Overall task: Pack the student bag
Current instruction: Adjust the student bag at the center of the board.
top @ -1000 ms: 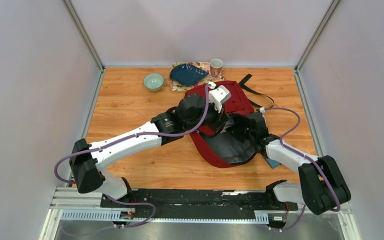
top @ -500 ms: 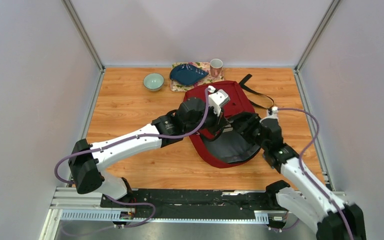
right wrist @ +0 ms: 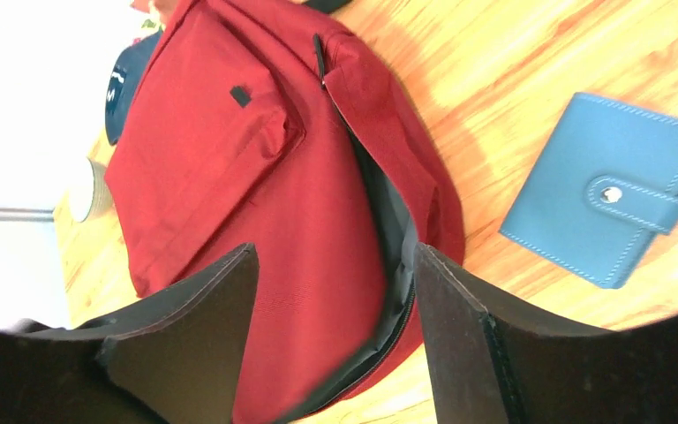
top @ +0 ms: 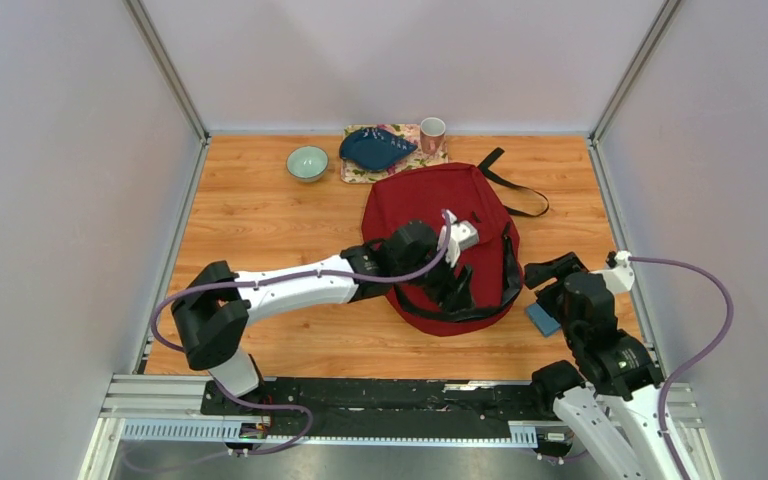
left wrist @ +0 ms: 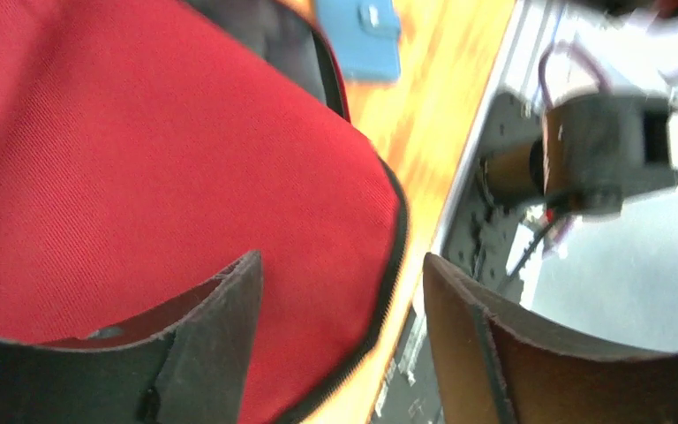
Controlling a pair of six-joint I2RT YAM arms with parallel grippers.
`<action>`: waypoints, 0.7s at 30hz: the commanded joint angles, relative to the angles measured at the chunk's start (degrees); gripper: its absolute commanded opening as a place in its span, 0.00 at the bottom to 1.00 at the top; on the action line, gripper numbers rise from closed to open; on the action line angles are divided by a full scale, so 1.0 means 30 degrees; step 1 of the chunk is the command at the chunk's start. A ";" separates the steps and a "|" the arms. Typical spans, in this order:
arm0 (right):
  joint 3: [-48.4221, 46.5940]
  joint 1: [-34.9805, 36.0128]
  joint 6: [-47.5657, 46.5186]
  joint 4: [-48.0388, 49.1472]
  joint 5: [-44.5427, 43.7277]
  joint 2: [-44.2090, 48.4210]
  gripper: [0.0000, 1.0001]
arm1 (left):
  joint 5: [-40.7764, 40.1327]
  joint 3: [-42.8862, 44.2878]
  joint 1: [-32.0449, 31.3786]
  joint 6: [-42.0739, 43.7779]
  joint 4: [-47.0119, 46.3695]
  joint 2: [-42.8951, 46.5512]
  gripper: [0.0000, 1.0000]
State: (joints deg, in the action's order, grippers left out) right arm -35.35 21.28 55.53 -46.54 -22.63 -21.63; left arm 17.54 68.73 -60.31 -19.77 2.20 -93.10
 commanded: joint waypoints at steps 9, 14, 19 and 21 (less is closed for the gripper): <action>-0.1517 -0.0120 -0.2657 -0.0748 -0.0926 -0.2660 0.75 | -0.3731 -0.2342 -0.1341 0.0700 0.1375 0.5627 0.77; -0.1487 -0.0529 -0.3683 0.0861 0.2119 -0.5180 0.75 | -0.7278 -0.4562 -0.0348 0.0001 0.2197 0.7329 0.77; -0.0464 -0.1057 -0.3218 0.3499 0.5694 -0.6586 0.70 | -0.8659 -0.7085 0.2020 -0.2105 0.2432 0.9351 0.78; -0.0286 -0.1174 -0.3070 0.4351 0.5990 -0.7056 0.68 | -0.8018 -0.8491 0.2961 -0.2694 0.1850 1.0110 0.78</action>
State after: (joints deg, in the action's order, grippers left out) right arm -37.54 18.44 46.61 -42.11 -11.79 -41.10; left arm -3.88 48.42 -55.96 -22.70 7.55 -66.76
